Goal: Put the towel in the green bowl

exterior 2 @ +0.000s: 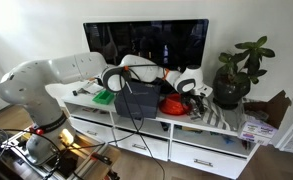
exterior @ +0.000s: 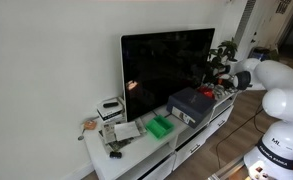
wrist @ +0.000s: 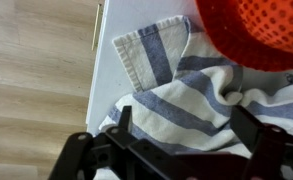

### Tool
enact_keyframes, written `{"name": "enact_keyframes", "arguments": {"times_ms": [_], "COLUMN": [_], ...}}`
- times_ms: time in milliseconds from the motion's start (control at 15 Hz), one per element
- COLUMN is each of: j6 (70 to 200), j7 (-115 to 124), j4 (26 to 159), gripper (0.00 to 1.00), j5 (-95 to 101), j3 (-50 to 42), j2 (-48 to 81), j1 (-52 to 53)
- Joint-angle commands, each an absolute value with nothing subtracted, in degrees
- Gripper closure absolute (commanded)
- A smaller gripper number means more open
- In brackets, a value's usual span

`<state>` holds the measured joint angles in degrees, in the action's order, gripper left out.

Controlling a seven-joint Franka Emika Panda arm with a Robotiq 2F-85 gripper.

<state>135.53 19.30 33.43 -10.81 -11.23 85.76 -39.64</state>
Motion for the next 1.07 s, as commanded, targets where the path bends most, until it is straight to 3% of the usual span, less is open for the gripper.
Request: {"name": "enact_keyframes", "arguments": {"times_ms": [0, 867, 933, 1000], "j6": [141.9, 145.72, 145.67, 145.5], "j7": [23.23, 29.04, 29.33, 29.6], "j4": [36.67, 40.81, 41.0, 41.16], "gripper": [0.0, 0.0, 0.25, 0.26], "j5": [-9.87, -10.11, -10.11, -10.11], "j3": [-11.42, -11.31, -11.36, -11.47], "j2": [85.76, 85.96, 85.96, 85.96], "j1": [-39.32, -36.72, -36.59, -36.48]}}
